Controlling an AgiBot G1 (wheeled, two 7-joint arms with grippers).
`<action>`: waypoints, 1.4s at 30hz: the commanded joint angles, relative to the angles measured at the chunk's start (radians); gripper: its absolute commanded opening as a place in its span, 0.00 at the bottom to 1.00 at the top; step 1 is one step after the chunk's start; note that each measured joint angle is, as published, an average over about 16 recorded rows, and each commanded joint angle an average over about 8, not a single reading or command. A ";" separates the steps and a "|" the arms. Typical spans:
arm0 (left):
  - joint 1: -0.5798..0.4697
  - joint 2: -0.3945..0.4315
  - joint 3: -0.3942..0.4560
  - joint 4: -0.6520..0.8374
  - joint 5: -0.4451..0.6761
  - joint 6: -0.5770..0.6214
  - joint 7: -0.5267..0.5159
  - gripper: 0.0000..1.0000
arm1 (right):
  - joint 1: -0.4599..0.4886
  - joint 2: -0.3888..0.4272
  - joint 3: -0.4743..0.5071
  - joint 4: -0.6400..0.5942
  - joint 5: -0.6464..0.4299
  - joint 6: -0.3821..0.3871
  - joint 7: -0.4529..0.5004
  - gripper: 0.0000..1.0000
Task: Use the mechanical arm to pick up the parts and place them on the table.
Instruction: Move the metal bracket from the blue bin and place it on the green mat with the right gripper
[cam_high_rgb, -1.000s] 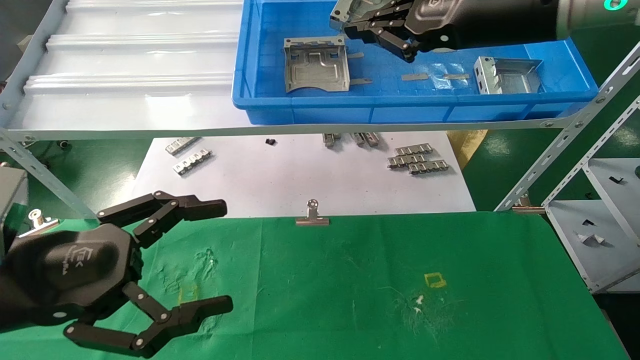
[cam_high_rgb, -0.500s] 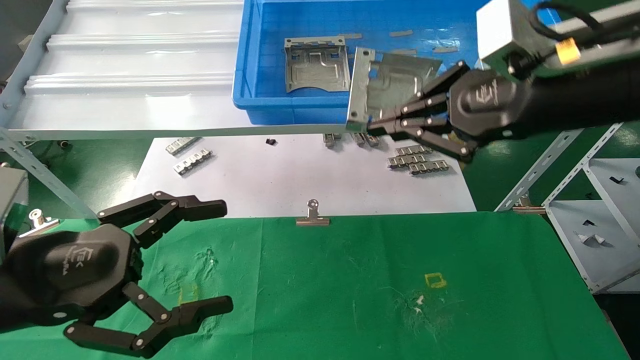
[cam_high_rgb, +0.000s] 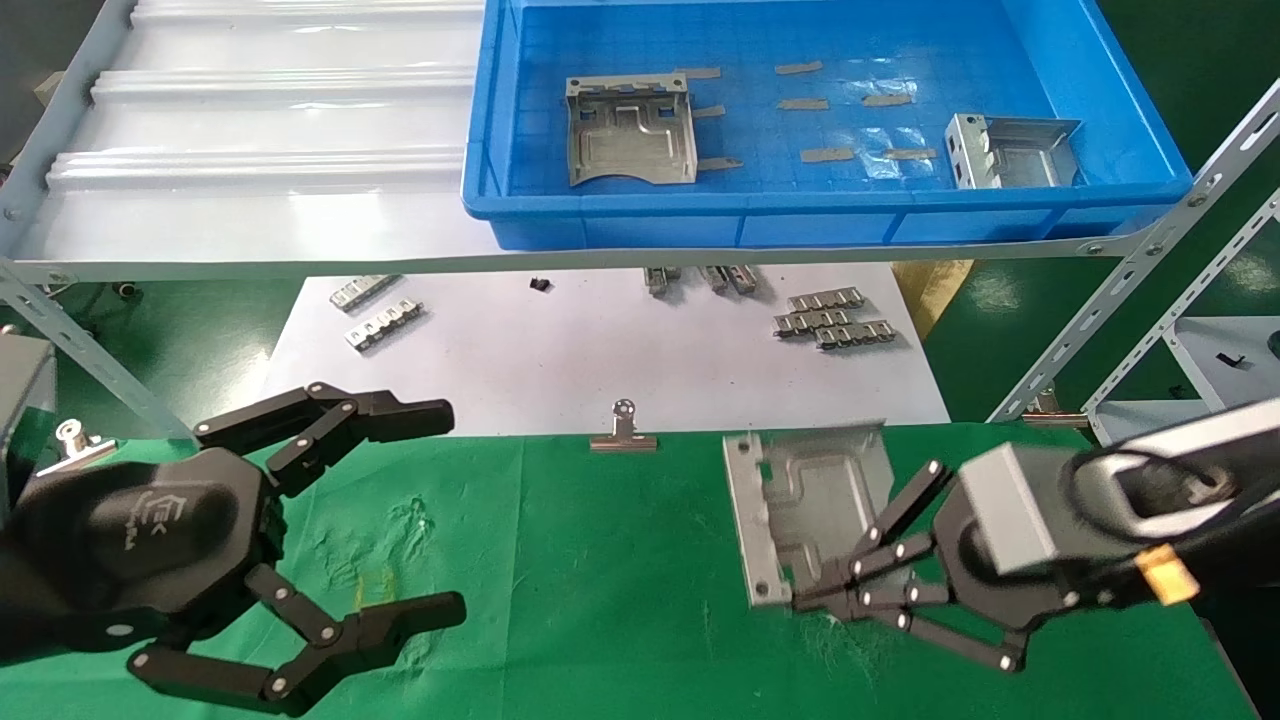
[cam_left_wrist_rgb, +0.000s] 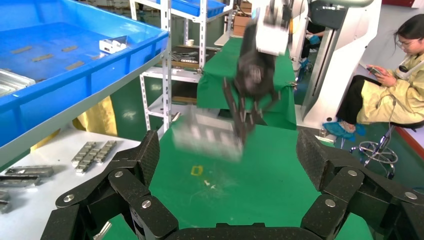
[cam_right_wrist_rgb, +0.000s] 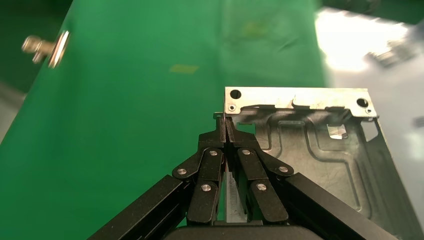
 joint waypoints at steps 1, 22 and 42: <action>0.000 0.000 0.000 0.000 0.000 0.000 0.000 1.00 | -0.027 -0.012 -0.058 -0.011 -0.021 0.005 -0.051 0.00; 0.000 0.000 0.000 0.000 0.000 0.000 0.000 1.00 | -0.080 -0.195 -0.149 -0.482 -0.140 0.084 -0.399 0.00; 0.000 0.000 0.000 0.000 0.000 0.000 0.000 1.00 | -0.094 -0.280 -0.156 -0.670 -0.147 0.075 -0.480 0.00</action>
